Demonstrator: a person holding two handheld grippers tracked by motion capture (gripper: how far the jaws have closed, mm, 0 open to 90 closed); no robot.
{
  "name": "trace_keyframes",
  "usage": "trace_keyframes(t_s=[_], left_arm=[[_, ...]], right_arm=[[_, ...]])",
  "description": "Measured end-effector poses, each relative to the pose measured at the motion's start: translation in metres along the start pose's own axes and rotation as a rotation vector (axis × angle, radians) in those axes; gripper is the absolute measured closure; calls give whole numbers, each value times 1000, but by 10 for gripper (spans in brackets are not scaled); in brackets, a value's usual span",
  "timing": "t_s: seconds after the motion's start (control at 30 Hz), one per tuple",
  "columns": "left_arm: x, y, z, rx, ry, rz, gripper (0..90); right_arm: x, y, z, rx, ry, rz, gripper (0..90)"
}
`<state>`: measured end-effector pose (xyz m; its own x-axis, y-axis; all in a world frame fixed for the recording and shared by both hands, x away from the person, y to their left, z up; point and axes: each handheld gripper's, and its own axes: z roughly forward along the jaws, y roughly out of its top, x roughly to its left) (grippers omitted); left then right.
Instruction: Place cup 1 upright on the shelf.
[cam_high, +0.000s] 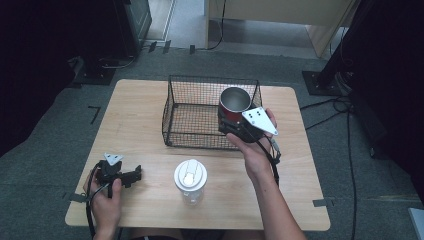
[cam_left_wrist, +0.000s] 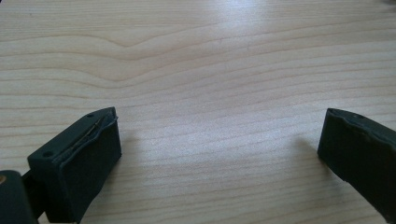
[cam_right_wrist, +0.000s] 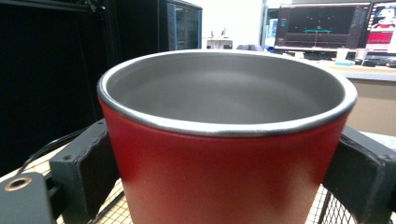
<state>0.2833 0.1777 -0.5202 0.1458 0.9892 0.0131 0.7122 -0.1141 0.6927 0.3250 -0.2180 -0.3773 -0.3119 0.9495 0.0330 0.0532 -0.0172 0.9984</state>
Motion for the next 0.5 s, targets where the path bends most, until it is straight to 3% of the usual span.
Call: trace_keyframes(t_s=[0.23, 0.5], left_arm=[[-1, 0, 0, 0, -3, 4, 0], [-1, 0, 0, 1, -3, 4, 0]], right_arm=[[-7, -7, 18, 24, -34, -20, 72], [-15, -12, 39, 64, -62, -10, 72]])
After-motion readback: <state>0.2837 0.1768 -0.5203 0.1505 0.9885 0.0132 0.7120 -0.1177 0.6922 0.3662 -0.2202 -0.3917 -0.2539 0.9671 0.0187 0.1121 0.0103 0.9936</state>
